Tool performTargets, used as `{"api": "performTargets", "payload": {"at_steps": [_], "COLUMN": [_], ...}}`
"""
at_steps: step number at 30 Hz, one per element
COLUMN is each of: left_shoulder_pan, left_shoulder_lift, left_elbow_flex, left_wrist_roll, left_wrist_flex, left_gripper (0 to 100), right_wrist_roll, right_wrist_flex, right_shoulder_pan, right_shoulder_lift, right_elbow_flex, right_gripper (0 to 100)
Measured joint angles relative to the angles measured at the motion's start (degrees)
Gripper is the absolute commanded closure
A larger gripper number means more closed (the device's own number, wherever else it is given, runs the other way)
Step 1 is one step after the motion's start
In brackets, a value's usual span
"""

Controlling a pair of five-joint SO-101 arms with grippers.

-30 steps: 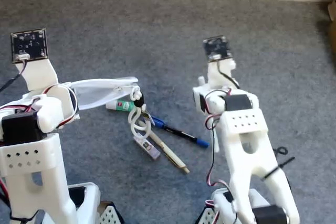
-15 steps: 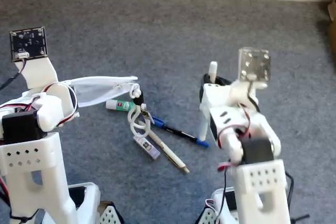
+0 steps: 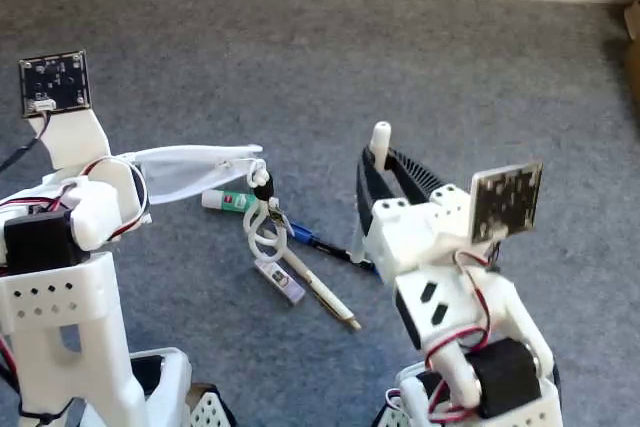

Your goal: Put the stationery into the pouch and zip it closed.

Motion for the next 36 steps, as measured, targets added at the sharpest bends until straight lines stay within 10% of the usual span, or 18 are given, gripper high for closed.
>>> {"api": "performTargets", "payload": {"at_steps": [36], "left_shoulder_pan": [0.0], "left_shoulder_lift": [0.0], "left_elbow_flex": [0.0], "left_wrist_roll": [0.0], "left_wrist_flex": [0.0], "left_gripper": [99], "right_wrist_roll": [0.0], "right_wrist_flex": [-30.8], "right_shoulder_pan": [-21.0], "right_shoulder_lift": [-4.1], "right_elbow_flex": [0.0], "right_gripper": [99.3]}}
